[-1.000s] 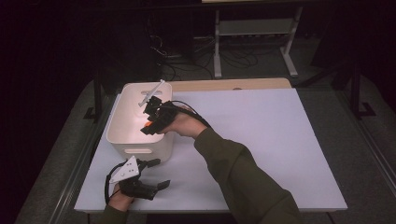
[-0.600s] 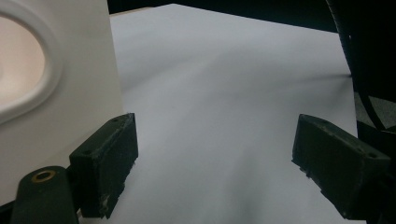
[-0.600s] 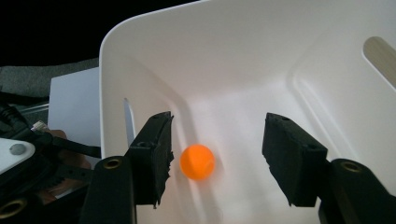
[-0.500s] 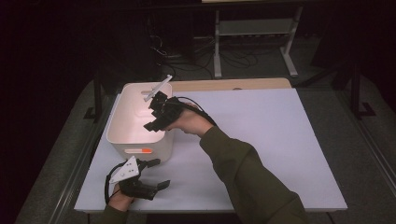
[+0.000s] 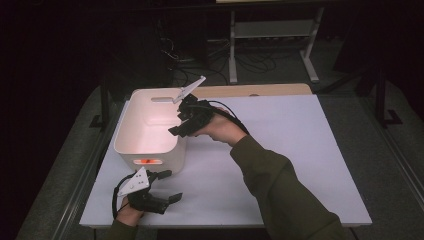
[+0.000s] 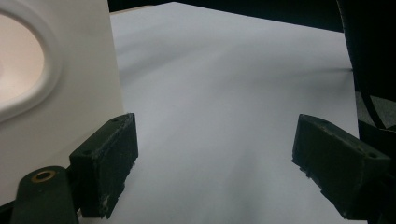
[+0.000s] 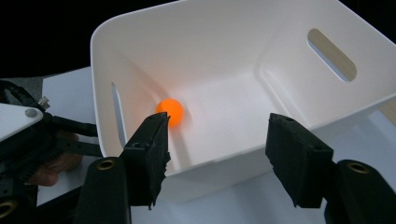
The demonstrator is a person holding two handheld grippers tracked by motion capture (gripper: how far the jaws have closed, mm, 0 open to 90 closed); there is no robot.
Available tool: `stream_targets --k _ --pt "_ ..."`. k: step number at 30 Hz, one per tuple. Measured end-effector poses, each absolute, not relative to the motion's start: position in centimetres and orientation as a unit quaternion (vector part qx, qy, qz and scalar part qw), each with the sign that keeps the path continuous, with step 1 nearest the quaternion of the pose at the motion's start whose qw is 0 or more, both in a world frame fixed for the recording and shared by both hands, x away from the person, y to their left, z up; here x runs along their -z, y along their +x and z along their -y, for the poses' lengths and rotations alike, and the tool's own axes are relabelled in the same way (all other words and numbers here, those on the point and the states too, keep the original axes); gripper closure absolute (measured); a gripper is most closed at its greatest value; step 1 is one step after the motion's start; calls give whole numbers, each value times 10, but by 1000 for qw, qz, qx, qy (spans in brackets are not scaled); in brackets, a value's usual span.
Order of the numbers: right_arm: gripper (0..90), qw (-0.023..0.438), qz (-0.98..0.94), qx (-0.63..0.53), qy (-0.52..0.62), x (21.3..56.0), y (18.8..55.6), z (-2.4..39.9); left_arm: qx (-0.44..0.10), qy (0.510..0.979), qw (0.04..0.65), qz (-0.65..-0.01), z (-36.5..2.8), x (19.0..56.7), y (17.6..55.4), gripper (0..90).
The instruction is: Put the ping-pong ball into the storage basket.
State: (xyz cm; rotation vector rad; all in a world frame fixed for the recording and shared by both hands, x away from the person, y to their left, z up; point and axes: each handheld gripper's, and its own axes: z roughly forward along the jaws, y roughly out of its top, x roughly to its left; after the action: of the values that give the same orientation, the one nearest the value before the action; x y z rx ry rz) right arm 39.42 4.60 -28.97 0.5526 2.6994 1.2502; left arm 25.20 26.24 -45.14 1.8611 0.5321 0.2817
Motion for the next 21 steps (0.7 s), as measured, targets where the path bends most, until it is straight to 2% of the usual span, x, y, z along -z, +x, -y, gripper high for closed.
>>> stream_targets --k 21 --pt "206 67 -879 -420 217 319 389 0 -117 791 557 -226 -262 451 253 141"
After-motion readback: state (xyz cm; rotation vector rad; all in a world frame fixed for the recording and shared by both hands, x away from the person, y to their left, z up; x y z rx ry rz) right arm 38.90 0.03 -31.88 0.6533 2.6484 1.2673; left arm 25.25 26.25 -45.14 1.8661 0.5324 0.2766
